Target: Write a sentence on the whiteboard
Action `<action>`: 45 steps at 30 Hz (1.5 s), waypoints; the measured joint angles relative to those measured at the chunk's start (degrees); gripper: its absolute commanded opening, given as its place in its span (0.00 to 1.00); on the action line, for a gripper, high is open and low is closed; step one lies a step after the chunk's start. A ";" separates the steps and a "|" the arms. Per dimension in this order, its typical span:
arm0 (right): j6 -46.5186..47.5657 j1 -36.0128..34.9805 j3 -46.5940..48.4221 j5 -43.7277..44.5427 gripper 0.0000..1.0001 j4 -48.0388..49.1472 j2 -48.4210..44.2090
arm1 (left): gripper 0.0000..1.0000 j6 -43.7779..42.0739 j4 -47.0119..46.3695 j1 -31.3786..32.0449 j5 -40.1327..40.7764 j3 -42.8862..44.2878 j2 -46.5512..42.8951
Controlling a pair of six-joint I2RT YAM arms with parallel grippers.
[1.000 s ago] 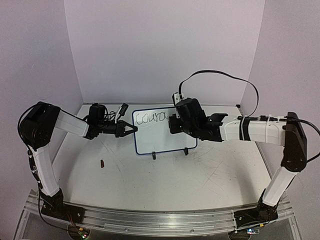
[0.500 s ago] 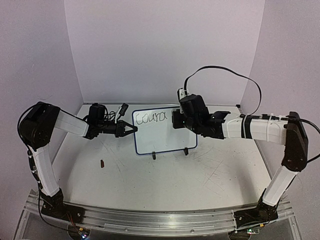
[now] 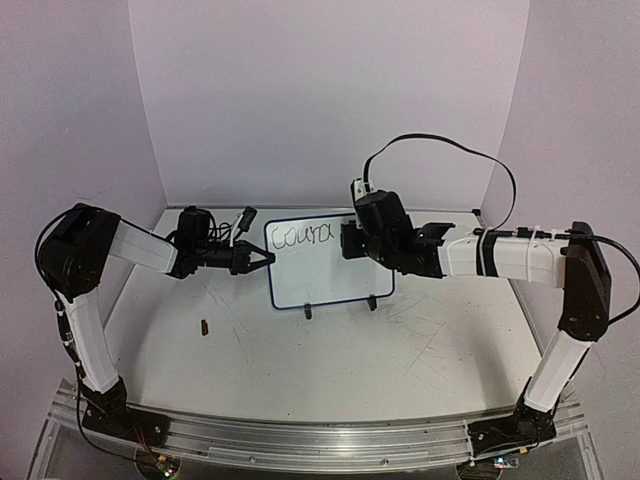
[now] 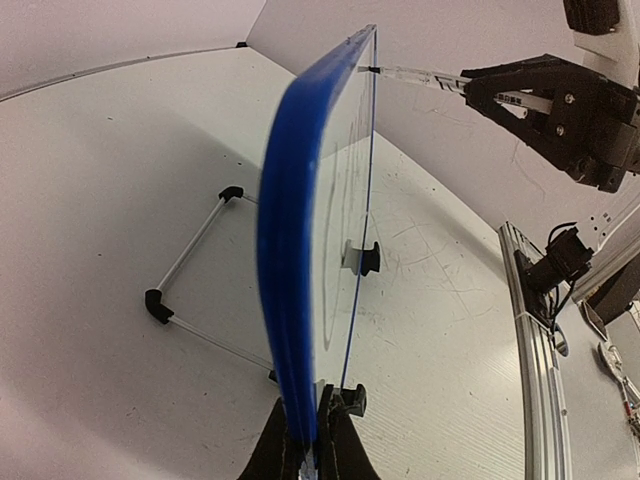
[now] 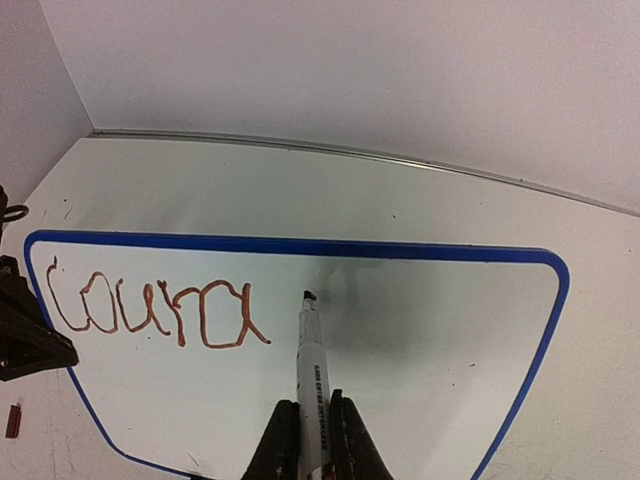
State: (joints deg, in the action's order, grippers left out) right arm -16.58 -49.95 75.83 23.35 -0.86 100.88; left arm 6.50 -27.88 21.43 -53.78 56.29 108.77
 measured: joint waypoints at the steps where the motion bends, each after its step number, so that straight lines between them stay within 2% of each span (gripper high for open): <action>1: 0.02 0.00 0.20 -0.02 0.00 -0.04 0.20 | 0.00 0.00 0.00 0.00 0.00 0.00 0.00; 28: -0.83 -0.66 0.52 -2.84 0.00 -0.33 1.33 | 0.00 -0.09 0.90 0.00 0.04 0.31 -0.02; 45: -1.55 -1.09 -2.05 -1.49 0.00 -1.95 0.46 | 0.00 -0.09 0.92 0.00 0.02 0.33 -0.02</action>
State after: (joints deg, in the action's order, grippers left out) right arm -18.13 -51.05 73.78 21.87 -2.81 101.34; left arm 6.42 -26.96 21.43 -53.76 56.62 108.75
